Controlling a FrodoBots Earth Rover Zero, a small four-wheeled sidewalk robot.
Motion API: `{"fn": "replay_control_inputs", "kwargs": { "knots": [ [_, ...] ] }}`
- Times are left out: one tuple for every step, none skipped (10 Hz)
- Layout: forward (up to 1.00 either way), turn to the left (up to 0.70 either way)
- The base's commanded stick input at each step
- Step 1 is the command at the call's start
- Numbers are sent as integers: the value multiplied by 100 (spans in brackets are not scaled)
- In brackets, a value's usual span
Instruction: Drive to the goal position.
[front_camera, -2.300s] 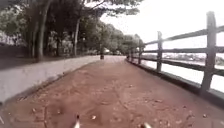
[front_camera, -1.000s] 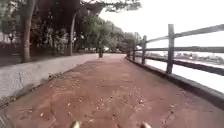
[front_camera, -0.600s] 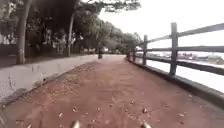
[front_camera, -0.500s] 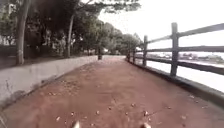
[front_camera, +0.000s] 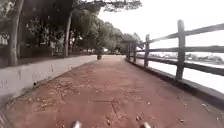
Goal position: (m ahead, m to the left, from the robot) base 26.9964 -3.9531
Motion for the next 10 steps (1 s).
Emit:
{"fn": "replay_control_inputs", "kwargs": {
  "knots": [
    [50, 0],
    [50, 0],
    [50, 0],
    [50, 0],
    [50, 0],
    [50, 0],
    [50, 0],
    [50, 0],
    [50, 0],
    [50, 0]
  ]
}}
